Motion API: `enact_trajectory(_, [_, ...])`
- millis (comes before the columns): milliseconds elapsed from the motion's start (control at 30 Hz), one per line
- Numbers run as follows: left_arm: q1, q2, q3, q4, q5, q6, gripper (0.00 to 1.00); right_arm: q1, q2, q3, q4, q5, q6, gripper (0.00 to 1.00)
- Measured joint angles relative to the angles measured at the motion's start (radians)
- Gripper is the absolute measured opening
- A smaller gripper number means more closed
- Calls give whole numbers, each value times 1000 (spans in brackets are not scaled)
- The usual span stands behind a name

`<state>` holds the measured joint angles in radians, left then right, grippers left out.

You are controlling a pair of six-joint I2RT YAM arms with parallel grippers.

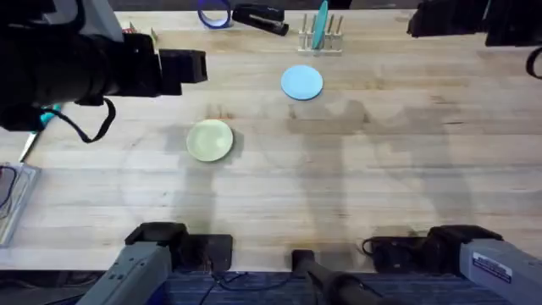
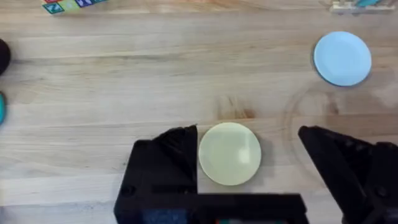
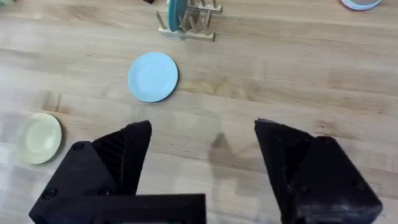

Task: Pick up the plates from the table one by one and place each into a slot on the dish rack.

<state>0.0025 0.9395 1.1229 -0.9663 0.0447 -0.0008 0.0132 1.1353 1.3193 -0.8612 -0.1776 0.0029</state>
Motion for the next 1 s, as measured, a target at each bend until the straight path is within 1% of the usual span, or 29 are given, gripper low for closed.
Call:
enact_trajectory(100, [0,0,0,-7,39,0,992,0,0,0,0,0,0,996])
enact_trajectory(233, [0,0,0,-17,131,0,991,0,0,0,0,-2,0,995])
enact_trajectory(300, [0,0,0,-31,153,0,991,0,0,0,0,-3,0,995])
enact_trajectory(567, [0,0,0,-79,154,-2,993,0,0,0,0,-2,0,996])
enact_trajectory(767, [0,0,0,-116,153,-34,993,0,0,0,0,-2,0,996])
enact_trajectory(933, [0,0,0,-123,153,-42,990,0,0,0,0,-2,0,995])
enact_trajectory(967, [0,0,0,-123,153,-46,948,0,0,0,0,-2,0,995])
enact_trajectory(1000, [0,0,0,-123,153,-48,850,0,0,0,0,-3,0,995])
